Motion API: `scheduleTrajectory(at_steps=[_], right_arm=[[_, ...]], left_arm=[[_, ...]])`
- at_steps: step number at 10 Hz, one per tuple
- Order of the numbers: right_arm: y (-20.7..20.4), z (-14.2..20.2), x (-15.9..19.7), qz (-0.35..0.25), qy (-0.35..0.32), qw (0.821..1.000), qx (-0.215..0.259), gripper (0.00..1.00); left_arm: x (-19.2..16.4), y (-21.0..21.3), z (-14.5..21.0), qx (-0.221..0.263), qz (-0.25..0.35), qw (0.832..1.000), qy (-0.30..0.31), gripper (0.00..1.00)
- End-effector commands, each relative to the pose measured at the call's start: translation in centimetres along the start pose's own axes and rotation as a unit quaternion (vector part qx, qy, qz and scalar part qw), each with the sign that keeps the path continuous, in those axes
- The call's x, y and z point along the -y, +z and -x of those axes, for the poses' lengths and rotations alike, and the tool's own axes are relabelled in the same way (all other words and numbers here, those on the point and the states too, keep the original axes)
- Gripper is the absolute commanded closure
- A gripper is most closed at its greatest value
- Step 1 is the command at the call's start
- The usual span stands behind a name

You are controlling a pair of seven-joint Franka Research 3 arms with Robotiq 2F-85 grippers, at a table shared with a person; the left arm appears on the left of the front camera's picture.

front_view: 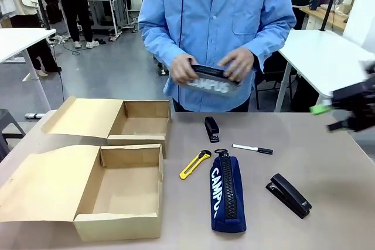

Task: Place items inside the box.
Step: Pick up a Pencil pouch or Stapler and place it inside the Mailer Box closest to the robot.

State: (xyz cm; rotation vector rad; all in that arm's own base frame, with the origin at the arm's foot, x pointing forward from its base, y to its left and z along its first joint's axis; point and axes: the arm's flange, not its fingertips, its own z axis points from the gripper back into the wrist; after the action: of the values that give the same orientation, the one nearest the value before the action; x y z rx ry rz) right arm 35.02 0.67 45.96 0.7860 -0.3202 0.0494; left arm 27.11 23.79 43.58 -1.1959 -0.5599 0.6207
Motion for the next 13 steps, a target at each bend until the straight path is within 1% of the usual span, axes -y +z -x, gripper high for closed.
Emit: scheduleTrajectory(at_steps=[1, 2, 3, 4, 5, 6, 7, 8, 9, 11, 12, 13], right_arm=[[-5.4, 2.0, -1.9, 0.023, 0.049, 0.999, -0.001, 0.0], [-5.7, 2.3, -2.2, 0.011, 0.067, 0.998, 0.005, 0.0], [-2.8, 1.6, -0.1, 0.036, 0.092, 0.993, 0.069, 0.0], [-5.5, 0.2, -4.4, 0.024, 0.056, 0.998, -0.019, 0.0], [-5.5, 0.2, -4.4, 0.024, 0.056, 0.998, -0.019, 0.0], [-4.9, -0.3, -3.7, 0.036, 0.073, 0.997, 0.006, 0.0], [-7.7, -0.5, -6.0, 0.123, 0.1, 0.987, -0.041, 0.0], [-11.5, -2.3, -9.3, 0.179, 0.127, 0.971, -0.096, 0.0], [-14.6, -4.5, -12.2, 0.202, 0.155, 0.961, -0.108, 0.0], [-20.6, -8.6, -15.6, 0.257, 0.158, 0.939, -0.163, 0.0], [-23.7, -10.2, -16.4, 0.272, 0.168, 0.93, -0.185, 0.0], [-26.4, -11.9, -16.5, 0.276, 0.158, 0.928, -0.197, 0.0]], left_arm=[[0.0, 0.1, 0.0, 0.003, 0.01, 1.0, -0.01, 0.0], [0.0, 0.1, 0.0, 0.003, 0.01, 1.0, -0.01, 0.0], [0.0, 0.1, 0.0, 0.003, 0.01, 1.0, -0.01, 0.0], [0.0, 0.1, 0.0, 0.003, 0.01, 1.0, -0.01, 0.0], [0.0, 0.1, 0.0, 0.003, 0.01, 1.0, -0.01, 0.0], [0.0, 0.1, 0.0, 0.003, 0.01, 1.0, -0.01, 0.0], [0.0, 0.1, 0.0, 0.003, 0.01, 1.0, -0.01, 0.0], [0.0, 0.1, 0.0, 0.003, 0.01, 1.0, -0.01, 0.0], [0.0, 0.1, 0.0, 0.003, 0.01, 1.0, -0.01, 0.0], [0.0, 0.1, 0.0, 0.003, 0.01, 1.0, -0.01, 0.0], [0.0, 0.1, 0.0, 0.003, 0.01, 1.0, -0.01, 0.0], [0.0, 0.1, 0.0, 0.003, 0.01, 1.0, -0.01, 0.0]])
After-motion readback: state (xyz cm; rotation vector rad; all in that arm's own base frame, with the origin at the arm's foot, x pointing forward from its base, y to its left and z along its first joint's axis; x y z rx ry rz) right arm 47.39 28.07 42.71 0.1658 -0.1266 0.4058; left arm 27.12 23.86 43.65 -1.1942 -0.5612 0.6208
